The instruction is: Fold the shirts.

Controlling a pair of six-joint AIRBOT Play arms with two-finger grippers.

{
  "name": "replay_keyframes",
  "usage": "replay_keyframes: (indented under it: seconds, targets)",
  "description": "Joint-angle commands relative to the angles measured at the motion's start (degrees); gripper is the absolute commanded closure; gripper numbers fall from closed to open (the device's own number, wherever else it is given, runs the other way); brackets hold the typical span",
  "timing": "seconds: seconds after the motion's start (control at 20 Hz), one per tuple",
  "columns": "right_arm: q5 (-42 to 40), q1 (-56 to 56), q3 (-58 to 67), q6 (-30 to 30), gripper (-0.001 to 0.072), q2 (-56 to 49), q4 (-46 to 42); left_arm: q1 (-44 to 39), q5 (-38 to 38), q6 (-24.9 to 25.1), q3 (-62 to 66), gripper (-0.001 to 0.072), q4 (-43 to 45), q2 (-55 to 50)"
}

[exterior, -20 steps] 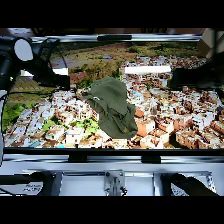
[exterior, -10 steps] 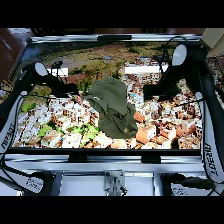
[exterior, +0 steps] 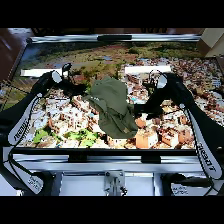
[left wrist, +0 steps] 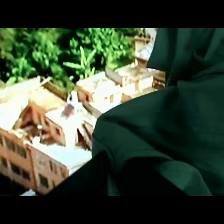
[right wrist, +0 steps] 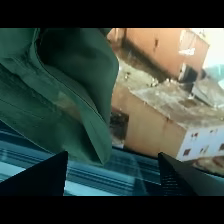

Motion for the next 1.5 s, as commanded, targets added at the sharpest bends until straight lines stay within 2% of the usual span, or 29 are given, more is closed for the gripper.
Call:
replay_keyframes:
  seconds: [0.0, 0.2, 0.3, 0.35, 0.4, 0.45, 0.55, 0.65, 0.75, 0.85, 0.95, 1.0, 1.1, 1.2, 1.3, 1.45]
  targets:
    - [-3.5, 0.0, -3.4, -2.7, 0.0062, -1.9, 3.5, -0.2, 1.0, 1.3, 0.1, 0.0662, -0.2, -0.2]
    - [-6.2, 1.3, -4.7, -5.2, 0.0061, -5.9, 6.3, 0.5, -2.3, 1.3, 1.5, 0.0665, 0.4, 0.2]
    - [-5.6, 3.8, -4.7, -8.8, 0.0062, -8.0, 8.5, 0.9, -4.9, 1.3, 2.9, 0.0664, 1.1, 0.2]
    - [-5.2, 5.3, -4.7, -9.9, 0.0122, -8.6, 8.5, 1.0, -6.5, 1.3, 3.8, 0.0664, 1.4, 0.3]
    - [-4.5, 6.6, -4.7, -9.9, 0.0445, -8.6, 7.4, 1.0, -8.3, 1.5, 4.6, 0.0665, 1.7, 0.4]
    - [-2.4, 7.2, -4.0, -8.4, 0.0651, -8.6, 6.0, 1.0, -10.6, 2.8, 5.8, 0.0665, 1.9, 0.7]
    - [3.5, 6.8, -0.4, -8.7, 0.0654, -8.0, 4.0, 1.0, -15.5, 6.4, 9.7, 0.0666, 2.0, 1.9]
    - [8.2, 5.9, 6.8, -9.1, 0.0654, -5.4, -3.3, 1.0, -17.3, 7.3, 15.5, 0.0666, 4.5, 5.4]
    - [10.2, 4.6, 17.4, -9.2, 0.0654, -1.4, -12.3, 1.0, -17.2, 7.3, 23.7, 0.0666, 7.4, 10.5]
    - [8.9, 3.0, 32.7, -9.6, 0.0654, 3.0, -19.3, 1.0, -16.5, 7.5, 33.0, 0.0665, 7.3, 16.3]
    - [2.2, 2.7, 47.6, -9.7, 0.0654, 7.2, -18.8, 0.7, -11.8, 7.2, 34.5, 0.0665, 1.0, 26.2]
    - [-4.5, 3.3, 51.2, -9.7, 0.0654, 10.6, -15.5, -0.1, -8.9, 7.3, 32.8, 0.0665, -3.6, 31.5]
    - [-19.7, 4.9, 49.4, -10.3, 0.0654, 18.9, -8.8, -3.3, -4.0, 7.6, 27.4, 0.0666, -6.0, 41.9]
    - [-30.8, 6.9, 45.4, -10.2, 0.0654, 26.1, -7.5, -4.8, -2.7, 8.3, 24.6, 0.0666, -2.3, 49.5]
    - [-33.2, 7.1, 43.6, -9.1, 0.0654, 30.5, -7.6, -4.7, -3.2, 5.4, 24.6, 0.0665, 3.3, 53.9]
    - [-30.0, 7.1, 43.6, -8.3, 0.0654, 32.6, -8.5, -4.7, -5.3, 2.6, 24.6, 0.0666, 11.5, 56.3]
